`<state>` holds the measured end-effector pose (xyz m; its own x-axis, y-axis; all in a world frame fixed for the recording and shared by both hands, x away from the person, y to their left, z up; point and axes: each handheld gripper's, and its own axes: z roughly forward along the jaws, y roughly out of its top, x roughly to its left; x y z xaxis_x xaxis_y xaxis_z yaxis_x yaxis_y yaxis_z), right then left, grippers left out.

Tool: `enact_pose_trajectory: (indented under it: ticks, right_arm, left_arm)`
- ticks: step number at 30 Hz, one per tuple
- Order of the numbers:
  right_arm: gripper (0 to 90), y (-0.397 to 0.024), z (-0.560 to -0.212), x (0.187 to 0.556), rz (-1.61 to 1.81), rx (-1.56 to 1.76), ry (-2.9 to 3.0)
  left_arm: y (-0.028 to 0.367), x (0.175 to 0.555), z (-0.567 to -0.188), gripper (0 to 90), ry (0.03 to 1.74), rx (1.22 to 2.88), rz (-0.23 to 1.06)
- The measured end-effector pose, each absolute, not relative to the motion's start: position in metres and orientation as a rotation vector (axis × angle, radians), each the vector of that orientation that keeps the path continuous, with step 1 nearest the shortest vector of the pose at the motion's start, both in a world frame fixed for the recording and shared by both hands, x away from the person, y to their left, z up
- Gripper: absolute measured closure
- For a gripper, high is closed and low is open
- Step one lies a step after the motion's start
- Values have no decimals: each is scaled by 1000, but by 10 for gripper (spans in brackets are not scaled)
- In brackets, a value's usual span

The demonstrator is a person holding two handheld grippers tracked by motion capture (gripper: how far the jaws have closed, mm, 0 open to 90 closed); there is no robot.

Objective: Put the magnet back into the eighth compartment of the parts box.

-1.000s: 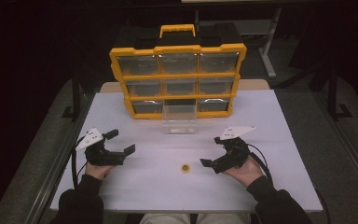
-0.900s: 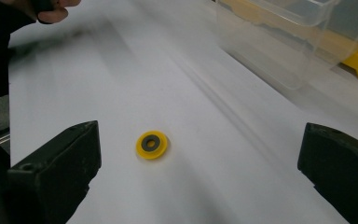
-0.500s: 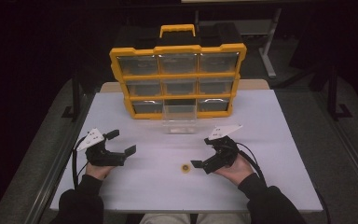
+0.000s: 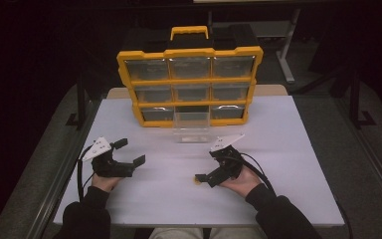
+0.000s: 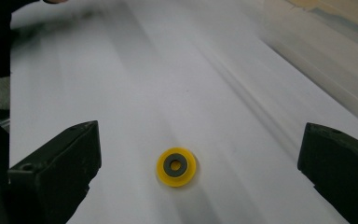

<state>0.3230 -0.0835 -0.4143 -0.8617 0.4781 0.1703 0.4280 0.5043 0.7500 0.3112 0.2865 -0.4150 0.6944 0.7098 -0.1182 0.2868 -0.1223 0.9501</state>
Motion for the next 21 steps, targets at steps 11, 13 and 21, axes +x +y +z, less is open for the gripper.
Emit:
enact_pose_trajectory:
  ticks: [11, 13, 21]
  right_arm:
    - [46, -67, -425, 323, 1228, 774, 2741]
    - [84, -65, -426, 324, 1216, 789, 2755]
    - [209, -61, -431, 322, 1139, 745, 2794]
  left_arm:
    - [286, 311, -415, 0, 807, 1710, 439]
    - [286, 311, -415, 0, 806, 1710, 438]
    - [287, 311, -415, 0, 806, 1699, 436]
